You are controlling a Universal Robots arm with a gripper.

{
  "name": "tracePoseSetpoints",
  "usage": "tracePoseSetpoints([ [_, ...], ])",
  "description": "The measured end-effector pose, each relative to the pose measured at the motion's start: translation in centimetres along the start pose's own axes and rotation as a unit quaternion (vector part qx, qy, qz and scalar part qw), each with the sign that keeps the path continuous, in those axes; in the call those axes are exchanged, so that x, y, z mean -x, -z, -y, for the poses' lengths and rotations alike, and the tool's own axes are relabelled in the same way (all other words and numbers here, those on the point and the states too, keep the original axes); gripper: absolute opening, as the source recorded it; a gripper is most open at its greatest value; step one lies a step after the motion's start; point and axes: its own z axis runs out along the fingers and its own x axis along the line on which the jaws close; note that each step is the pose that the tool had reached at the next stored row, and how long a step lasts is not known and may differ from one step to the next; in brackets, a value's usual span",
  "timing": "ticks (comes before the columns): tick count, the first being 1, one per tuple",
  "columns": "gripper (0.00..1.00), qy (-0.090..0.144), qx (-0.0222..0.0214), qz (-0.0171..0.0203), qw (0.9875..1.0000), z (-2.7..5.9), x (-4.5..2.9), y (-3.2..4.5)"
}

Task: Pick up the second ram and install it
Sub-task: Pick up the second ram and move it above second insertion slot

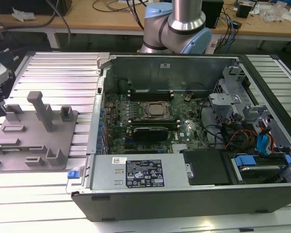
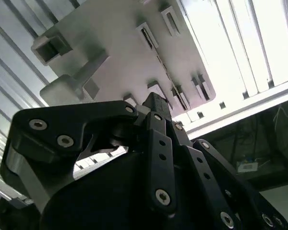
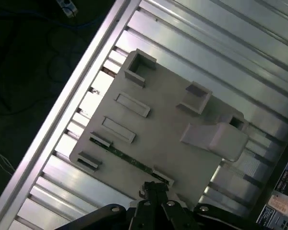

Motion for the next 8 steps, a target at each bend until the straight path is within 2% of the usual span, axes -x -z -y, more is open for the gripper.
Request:
tracePoseSetpoints([
  [2, 0.08, 0.041, 0.0010, -0.0013, 0.9992, 0.01, 0.00, -0.19],
  [4, 0.08, 0.076, 0.0018, -0.0025, 0.9971, 0.01, -0.01, -0.36],
  [5, 0.08, 0.094, 0.0023, -0.0030, 0.9956, 0.02, -0.01, -0.45],
  [8, 0.08, 0.155, 0.0038, -0.0050, 0.9879, 0.02, -0.02, -0.73],
])
